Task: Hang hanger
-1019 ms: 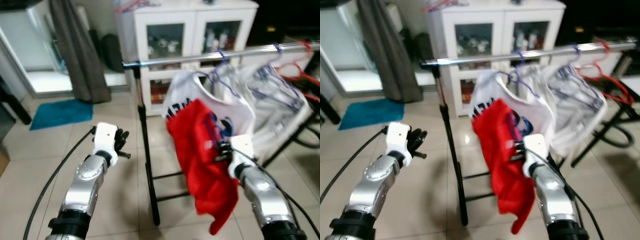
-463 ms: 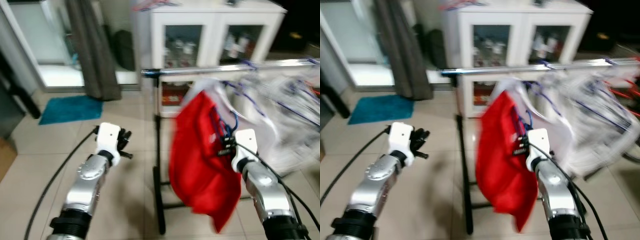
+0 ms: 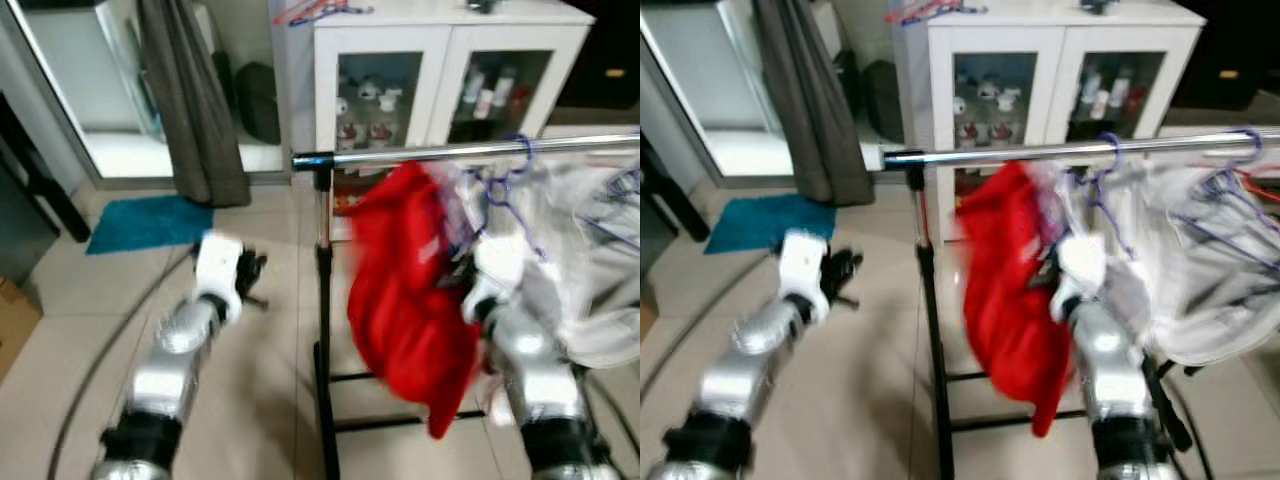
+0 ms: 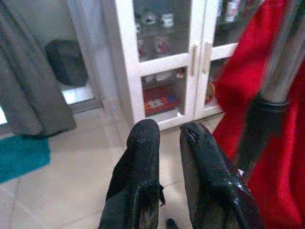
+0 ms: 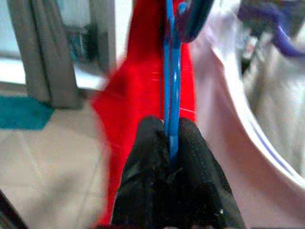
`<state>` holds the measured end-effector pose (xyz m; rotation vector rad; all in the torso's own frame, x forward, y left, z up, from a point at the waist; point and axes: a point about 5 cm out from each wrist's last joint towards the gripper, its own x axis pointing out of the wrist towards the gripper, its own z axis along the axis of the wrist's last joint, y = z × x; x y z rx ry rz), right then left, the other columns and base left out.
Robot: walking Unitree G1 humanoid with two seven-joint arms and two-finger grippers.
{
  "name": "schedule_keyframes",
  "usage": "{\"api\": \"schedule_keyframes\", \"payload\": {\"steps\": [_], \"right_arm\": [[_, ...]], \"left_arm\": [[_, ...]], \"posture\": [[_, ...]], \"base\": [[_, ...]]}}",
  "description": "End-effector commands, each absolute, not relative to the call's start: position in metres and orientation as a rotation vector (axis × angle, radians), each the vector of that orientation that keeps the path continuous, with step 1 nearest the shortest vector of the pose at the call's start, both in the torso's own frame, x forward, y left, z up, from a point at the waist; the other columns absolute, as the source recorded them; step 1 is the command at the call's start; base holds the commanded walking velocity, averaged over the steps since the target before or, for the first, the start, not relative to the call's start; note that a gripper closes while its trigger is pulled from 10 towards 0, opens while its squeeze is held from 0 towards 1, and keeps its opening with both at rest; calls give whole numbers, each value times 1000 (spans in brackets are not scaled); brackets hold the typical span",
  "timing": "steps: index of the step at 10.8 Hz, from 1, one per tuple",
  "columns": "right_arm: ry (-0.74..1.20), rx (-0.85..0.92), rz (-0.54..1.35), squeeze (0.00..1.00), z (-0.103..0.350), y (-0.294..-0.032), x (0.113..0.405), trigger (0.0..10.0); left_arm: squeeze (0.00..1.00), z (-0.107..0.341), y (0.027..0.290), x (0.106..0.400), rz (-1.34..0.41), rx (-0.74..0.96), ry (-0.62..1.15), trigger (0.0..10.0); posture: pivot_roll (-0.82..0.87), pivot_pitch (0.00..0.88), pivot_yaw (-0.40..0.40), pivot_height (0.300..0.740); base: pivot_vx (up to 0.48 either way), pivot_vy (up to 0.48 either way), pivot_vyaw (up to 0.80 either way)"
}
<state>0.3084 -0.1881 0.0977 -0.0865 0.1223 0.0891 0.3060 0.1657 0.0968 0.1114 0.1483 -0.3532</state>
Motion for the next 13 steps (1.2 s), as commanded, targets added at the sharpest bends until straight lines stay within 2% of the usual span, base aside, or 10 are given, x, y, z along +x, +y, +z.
{"api": "schedule_keyframes", "payload": {"steps": [1, 3, 6, 11, 13], "right_arm": [[45, -70, 101, 0, 116, -183, 315, 10000], [61, -46, 95, 0, 129, -181, 325, 10000], [117, -68, 136, 0, 136, -169, 343, 10000], [258, -91, 162, 0, 152, -154, 389, 10000], [328, -119, 195, 0, 155, -147, 398, 10000]], "left_arm": [[0, 101, 163, 305, -406, 124, 142, 10000], [0, 113, 148, 297, -650, 184, 153, 10000], [0, 129, 133, 296, -813, 243, 155, 10000], [0, 144, 123, 300, -895, 259, 145, 10000], [0, 144, 123, 300, -903, 264, 154, 10000]], "posture": [[-20, 0, 26, 740], [-18, 0, 23, 740], [-14, 0, 16, 740], [-18, 0, 30, 740], [-15, 0, 30, 740]], "base": [[0, 0, 0], [0, 0, 0], [0, 0, 0], [0, 0, 0], [0, 0, 0]]}}
